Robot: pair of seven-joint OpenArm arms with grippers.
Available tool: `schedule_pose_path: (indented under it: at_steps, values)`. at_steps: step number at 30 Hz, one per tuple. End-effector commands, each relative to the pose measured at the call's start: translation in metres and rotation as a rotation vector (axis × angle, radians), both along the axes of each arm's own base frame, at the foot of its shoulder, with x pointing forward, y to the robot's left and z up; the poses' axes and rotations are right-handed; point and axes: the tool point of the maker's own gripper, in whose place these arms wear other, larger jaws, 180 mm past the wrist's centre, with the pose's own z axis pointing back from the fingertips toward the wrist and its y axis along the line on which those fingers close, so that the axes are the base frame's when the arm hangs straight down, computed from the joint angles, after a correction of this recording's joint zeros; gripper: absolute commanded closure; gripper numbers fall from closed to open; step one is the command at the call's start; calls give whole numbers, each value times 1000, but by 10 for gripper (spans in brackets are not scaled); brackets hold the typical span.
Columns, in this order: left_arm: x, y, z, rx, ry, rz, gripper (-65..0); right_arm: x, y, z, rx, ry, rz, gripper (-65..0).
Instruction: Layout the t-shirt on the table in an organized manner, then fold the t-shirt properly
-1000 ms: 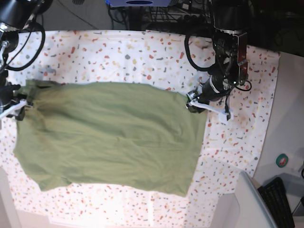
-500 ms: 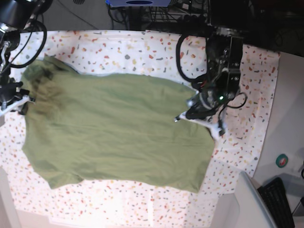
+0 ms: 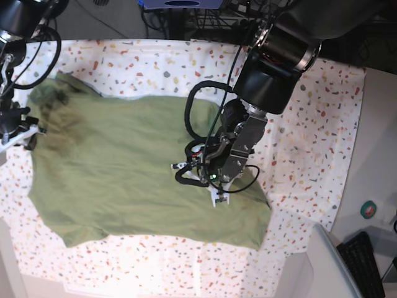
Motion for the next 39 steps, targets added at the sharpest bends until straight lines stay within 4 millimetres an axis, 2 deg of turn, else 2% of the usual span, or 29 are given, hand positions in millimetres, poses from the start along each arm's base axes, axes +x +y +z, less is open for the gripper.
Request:
schedule_pose_path:
  at_steps: [1, 3, 4, 7, 9, 11, 12, 15, 17, 20, 21, 24, 27, 30, 34, 39]
  values:
    - [15, 0, 13, 3, -42, 4, 0, 10, -9, 15, -24, -52, -2, -230]
    - [15, -1, 13, 2, -40, 0, 0, 10, -9, 15, -24, -52, -2, -230]
    - [13, -2, 12, 8, -39, -10, -33, 10, -9, 15, -24, -52, -2, -230]
    - [13, -13, 21, -1, -79, -52, -248, 10, -9, 15, -24, -52, -2, -230]
    - [10, -10, 32, -30, -124, -45, -392, 10, -9, 15, -24, -52, -2, -230]
    - [8, -7, 50, -73, -191, -24, -487, 10, -8, 15, -23, -51, -2, -230]
    - [8, -2, 60, -89, -223, -7, -510, 10, -8, 15, -23, -51, -2, -230]
    - [6, 26, 82, -108, -306, 44, -515, 10, -8, 15, -23, -51, -2, -230]
    - [7, 48, 87, -99, -338, 35, -513, 10, -8, 15, -23, -51, -2, -230]
    - [11, 82, 76, -100, -329, -1, -433, 10, -8, 15, -23, -51, -2, -230]
    - [17, 88, 74, -109, -329, -31, -398, 10, -8, 15, -23, -51, -2, -230]
    - [27, 87, 59, -128, -292, -150, -352, 10, -8, 15, -22, -51, -2, -230]
    - [35, 82, 46, -155, -244, -240, -354, 11, -8, 16, -21, -53, -2, -230]
    - [44, 82, 38, -169, -203, -243, -354, 11, -8, 16, -21, -51, -2, -230]
    - [55, 82, 40, -173, -193, -240, -354, 10, -8, 15, -21, -50, -2, -230]
    - [53, 62, 38, -146, -175, -332, -354, 10, -8, 15, -19, -49, -2, -230]
